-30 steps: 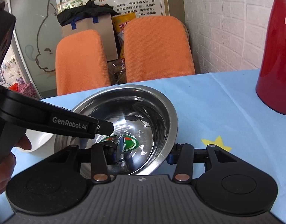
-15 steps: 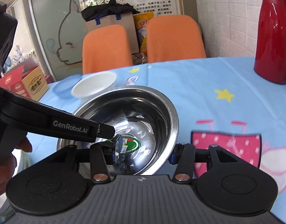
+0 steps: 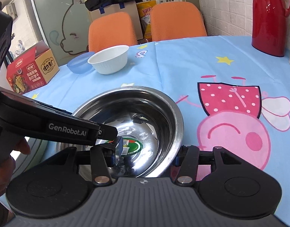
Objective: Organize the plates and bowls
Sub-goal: 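Lower the steel bowl onto the plate stack and open both grippers, then move both grippers to the white ceramic bowl and close on its rim, then carry the white bowl over the steel bowl and lower it inside, then open both grippers and withdraw from the white bowl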
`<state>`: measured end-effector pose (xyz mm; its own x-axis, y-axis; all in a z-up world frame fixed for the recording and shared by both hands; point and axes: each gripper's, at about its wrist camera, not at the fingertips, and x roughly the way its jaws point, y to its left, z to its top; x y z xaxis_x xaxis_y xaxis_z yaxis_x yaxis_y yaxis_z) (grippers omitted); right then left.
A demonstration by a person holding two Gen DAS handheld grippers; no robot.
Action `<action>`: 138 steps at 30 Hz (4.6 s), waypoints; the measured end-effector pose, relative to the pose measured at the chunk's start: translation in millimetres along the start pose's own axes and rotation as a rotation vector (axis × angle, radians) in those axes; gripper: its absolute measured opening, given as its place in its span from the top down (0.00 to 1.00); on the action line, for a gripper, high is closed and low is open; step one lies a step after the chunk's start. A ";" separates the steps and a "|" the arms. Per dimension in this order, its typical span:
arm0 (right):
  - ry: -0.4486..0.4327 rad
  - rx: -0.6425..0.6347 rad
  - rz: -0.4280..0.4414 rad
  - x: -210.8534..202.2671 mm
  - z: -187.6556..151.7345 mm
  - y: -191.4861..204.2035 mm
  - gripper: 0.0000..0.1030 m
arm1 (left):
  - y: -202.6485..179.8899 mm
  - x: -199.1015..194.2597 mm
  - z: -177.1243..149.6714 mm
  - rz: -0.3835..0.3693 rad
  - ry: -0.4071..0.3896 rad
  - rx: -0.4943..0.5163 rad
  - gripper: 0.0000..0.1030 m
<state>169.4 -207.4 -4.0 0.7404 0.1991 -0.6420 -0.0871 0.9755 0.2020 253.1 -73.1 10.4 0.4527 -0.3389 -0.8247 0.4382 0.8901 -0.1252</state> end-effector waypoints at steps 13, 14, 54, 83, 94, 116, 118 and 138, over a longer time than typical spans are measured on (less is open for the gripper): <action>-0.023 0.087 0.065 -10.0 3.5 -16.0 0.00 | 21.5 -21.6 6.6 0.017 -0.103 -0.053 0.29; -0.042 0.101 0.056 -17.2 3.3 -20.5 0.00 | 24.3 -27.3 6.5 0.021 -0.120 -0.062 0.29; 0.136 -0.141 0.068 150.0 183.1 20.4 0.00 | 190.7 39.4 118.3 -0.038 -0.045 -0.630 0.32; 0.173 -0.219 0.134 139.6 179.8 42.6 0.62 | 147.1 -1.7 103.7 -0.036 -0.087 -0.506 0.90; 0.045 -0.202 0.077 29.6 108.5 25.2 0.56 | 56.5 -52.4 33.8 -0.123 -0.106 -0.386 0.90; -0.030 -0.052 0.029 -18.2 15.0 6.2 0.38 | 11.0 -47.8 -18.8 -0.137 -0.025 -0.243 0.50; -0.052 -0.029 0.038 -23.9 12.2 1.2 0.39 | 13.7 -53.9 -18.5 -0.149 -0.036 -0.238 0.35; -0.150 0.024 0.029 -43.3 18.8 -4.9 0.00 | 99.2 -106.0 -26.9 0.091 -0.196 -0.352 0.05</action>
<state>150.4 -222.6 36.7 0.8294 0.2090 -0.5181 -0.0950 0.9667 0.2378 227.7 59.3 70.5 0.6317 -0.2753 -0.7247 0.1126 0.9575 -0.2655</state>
